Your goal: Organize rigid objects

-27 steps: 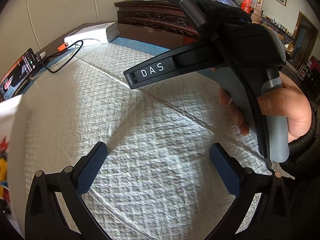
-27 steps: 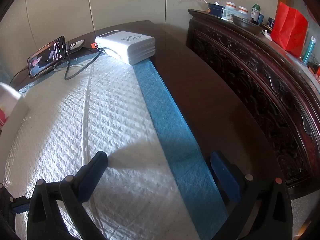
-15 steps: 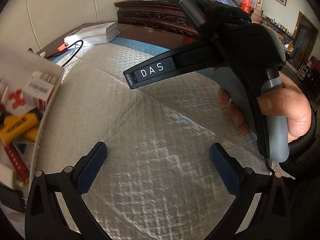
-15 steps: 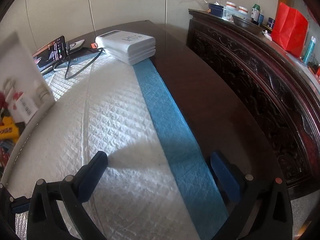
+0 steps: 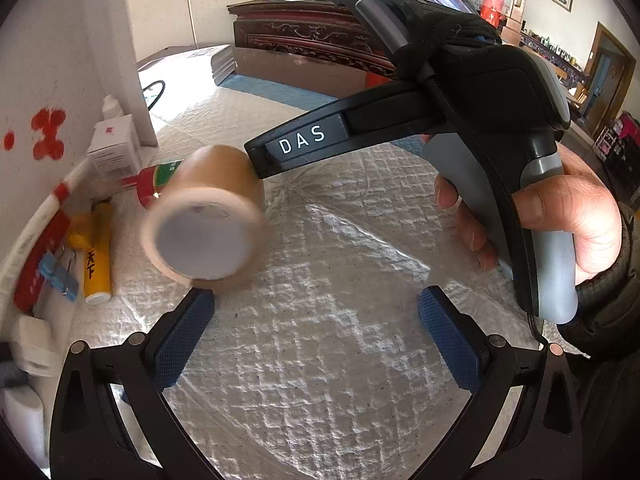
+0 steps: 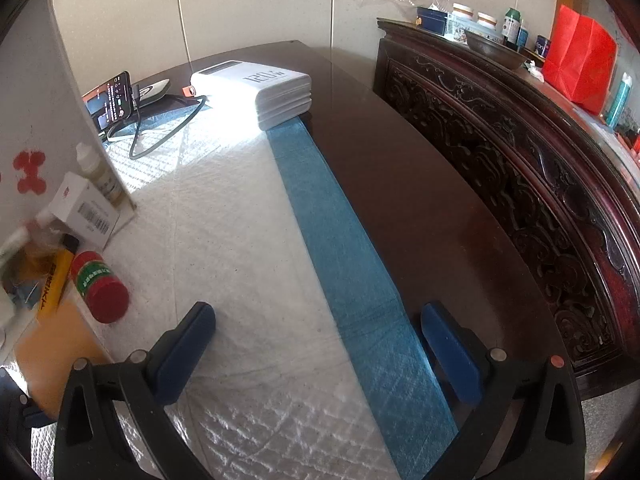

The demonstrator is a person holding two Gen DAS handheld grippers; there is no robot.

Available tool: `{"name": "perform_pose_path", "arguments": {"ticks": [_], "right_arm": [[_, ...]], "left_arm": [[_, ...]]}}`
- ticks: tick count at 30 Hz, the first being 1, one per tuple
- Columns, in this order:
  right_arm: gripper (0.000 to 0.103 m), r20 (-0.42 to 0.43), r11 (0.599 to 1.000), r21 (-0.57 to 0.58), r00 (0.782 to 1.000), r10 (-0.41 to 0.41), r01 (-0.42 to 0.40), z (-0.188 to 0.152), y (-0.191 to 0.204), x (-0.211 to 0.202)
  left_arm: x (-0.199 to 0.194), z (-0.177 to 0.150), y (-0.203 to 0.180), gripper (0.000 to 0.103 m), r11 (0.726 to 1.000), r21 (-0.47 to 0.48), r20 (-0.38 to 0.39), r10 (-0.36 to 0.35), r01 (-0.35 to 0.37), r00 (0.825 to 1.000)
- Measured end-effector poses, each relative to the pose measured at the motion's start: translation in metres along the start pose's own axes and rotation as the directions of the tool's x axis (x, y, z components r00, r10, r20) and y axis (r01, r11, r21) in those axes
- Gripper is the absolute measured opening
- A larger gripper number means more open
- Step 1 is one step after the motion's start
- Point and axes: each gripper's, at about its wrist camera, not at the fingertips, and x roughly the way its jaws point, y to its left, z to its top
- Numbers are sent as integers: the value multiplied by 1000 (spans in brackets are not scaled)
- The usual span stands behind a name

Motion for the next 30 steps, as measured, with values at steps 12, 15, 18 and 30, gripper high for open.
{"name": "perform_pose_path", "arguments": {"ticks": [12, 15, 18, 30], "right_arm": [[103, 0, 1000, 0, 1000, 0, 0, 0, 1, 0], [103, 0, 1000, 0, 1000, 0, 0, -1, 0, 0], [103, 0, 1000, 0, 1000, 0, 0, -1, 0, 0], [103, 0, 1000, 0, 1000, 0, 0, -1, 0, 1]], "left_arm": [[0, 0, -2, 103, 1000, -1, 1, 1, -1, 1000], [0, 0, -1, 103, 1000, -1, 0, 0, 0, 1000], [0, 0, -1, 103, 1000, -1, 0, 0, 0, 1000], [0, 1, -1, 103, 1000, -1, 0, 0, 0, 1000]]}}
